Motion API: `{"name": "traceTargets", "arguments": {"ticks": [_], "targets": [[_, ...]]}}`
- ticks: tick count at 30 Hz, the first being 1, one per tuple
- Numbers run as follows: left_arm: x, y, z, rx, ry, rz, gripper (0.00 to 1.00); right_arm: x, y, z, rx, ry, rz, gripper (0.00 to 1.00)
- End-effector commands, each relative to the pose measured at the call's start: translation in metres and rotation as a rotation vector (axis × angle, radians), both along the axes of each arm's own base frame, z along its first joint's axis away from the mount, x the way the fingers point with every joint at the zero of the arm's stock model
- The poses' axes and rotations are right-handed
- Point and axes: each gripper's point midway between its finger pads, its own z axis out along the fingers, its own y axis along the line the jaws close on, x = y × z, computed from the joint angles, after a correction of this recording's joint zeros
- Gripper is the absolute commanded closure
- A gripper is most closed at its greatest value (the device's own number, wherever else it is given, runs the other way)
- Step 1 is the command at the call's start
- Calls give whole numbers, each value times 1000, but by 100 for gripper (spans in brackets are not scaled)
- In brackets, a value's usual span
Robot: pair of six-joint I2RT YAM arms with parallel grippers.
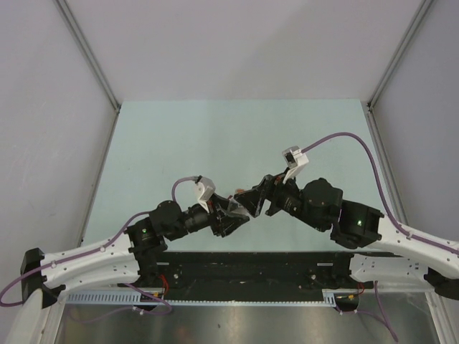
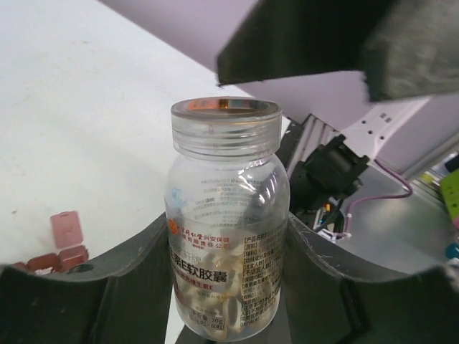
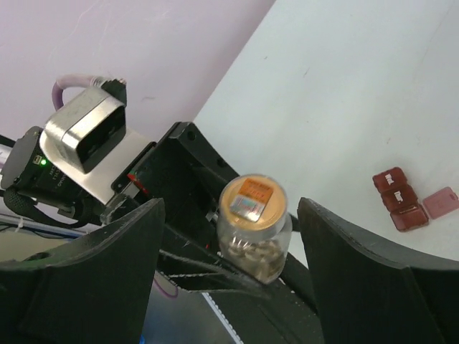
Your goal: Sort the pills into containers
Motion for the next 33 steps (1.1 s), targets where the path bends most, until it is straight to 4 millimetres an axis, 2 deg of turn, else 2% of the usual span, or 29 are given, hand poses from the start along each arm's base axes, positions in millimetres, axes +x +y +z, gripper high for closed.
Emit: {"name": "traceTargets", "arguments": {"ticks": [1,8,18,24,29,31,33], "targets": [[12,6,20,-11,-27,78,100,11,-6,15,12,-20,-123,21],[10,6,22,-16,-30,72,100,21,-1,0,-12,18,-192,25],[4,2,25,-19,-32,45,100,28,16,-4,9,44,-176,27],[3,2,24,-19,-32,44,100,28,18,-5,13,52,-173,38],[4,2,24,-17,-34,46,99,28,18,-6,8,51,-170,55],[5,1,24,-16,-32,49,100,26,18,-6,6,53,-161,57],[4,1,23,-14,-28,49,100,24,20,-8,-2,56,-150,54]]}}
